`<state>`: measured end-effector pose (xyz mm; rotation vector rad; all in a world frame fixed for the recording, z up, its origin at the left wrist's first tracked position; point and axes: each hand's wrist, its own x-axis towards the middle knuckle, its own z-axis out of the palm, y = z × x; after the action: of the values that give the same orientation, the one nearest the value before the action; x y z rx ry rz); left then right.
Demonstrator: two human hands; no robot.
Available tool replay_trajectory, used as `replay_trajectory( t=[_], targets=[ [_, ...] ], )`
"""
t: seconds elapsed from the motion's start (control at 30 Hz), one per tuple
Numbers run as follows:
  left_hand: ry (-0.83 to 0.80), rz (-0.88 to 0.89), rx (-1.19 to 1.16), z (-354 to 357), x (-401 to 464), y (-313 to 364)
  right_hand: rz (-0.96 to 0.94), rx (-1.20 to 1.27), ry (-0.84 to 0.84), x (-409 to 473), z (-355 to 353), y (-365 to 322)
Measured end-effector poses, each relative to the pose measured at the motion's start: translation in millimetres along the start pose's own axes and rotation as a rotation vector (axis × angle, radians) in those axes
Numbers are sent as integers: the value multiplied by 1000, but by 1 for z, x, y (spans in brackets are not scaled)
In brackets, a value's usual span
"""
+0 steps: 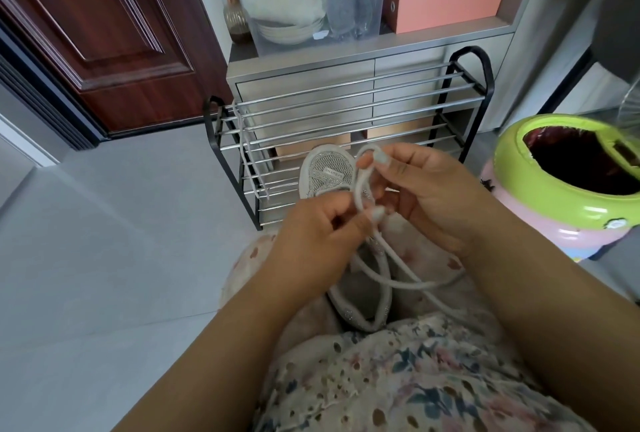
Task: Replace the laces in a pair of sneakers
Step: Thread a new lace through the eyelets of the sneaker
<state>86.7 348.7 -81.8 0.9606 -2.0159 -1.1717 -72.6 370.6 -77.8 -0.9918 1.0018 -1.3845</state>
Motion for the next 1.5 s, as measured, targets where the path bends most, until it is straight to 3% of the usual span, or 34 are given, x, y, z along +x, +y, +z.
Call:
replay_trajectory(
  t=[0.1, 0.2, 0.4, 0.5, 0.57, 0.63, 0.73, 0.83, 0.93, 1.07, 1.3, 1.5],
  targets=[
    [161, -132, -284, -11, 9, 9, 82, -238, -58, -6, -7, -3],
    [203, -117, -468, -22, 19, 12, 159, -426, -216, -12, -6, -3],
    [193, -101, -573, -21, 23, 8, 161, -390, -244, -11, -5, -5],
    [187, -98, -633, -16, 24, 9, 138, -601, -290, -12, -2, -1],
    [201, -106, -646, -17, 25, 11, 138, -594, -270, -13, -1, 3],
    [217, -154, -557, -18, 23, 13, 126, -461, -112, -10, -4, 3],
    [128, -217, -199, -14, 17, 12, 29, -247, 78, -4, -10, 1],
    [-39, -158, 49, -6, 11, 10, -20, -131, 123, -2, -10, 3],
    [-47, -64, 194, -2, 9, 10, -29, -63, 119, -3, -10, 4],
    [11, -36, 254, -7, 13, 11, -53, -205, 45, -6, -6, 6],
    [10, -43, 289, -6, 10, 12, -114, -252, 88, -5, -5, 7],
    [92, -221, 236, -5, 5, 14, -132, -329, 154, -5, -8, 8]
  ],
)
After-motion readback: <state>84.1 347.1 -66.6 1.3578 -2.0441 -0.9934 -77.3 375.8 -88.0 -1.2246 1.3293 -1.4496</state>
